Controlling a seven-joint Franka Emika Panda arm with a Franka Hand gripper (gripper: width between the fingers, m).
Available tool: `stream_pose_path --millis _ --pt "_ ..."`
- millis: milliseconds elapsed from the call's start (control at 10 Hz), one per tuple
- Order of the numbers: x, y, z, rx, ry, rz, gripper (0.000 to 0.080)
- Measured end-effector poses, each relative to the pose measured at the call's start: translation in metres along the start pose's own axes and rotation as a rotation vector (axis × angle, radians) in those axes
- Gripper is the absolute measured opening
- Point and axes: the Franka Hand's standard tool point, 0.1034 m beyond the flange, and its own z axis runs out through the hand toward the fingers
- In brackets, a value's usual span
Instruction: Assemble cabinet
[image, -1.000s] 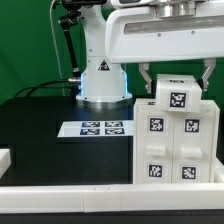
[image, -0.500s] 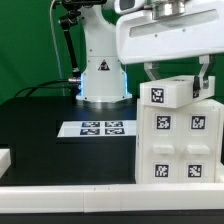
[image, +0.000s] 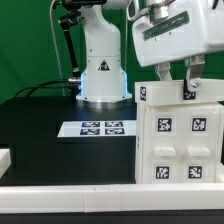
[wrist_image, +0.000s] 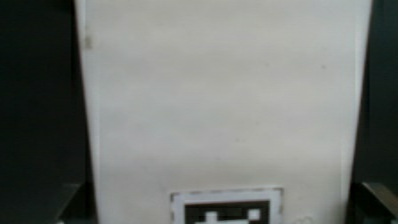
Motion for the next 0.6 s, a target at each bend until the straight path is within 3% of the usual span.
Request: stream_pose_path --millis 600 --pt "0.0012 0.0008 0.0011 0.005 -0.052 0.483 0.056"
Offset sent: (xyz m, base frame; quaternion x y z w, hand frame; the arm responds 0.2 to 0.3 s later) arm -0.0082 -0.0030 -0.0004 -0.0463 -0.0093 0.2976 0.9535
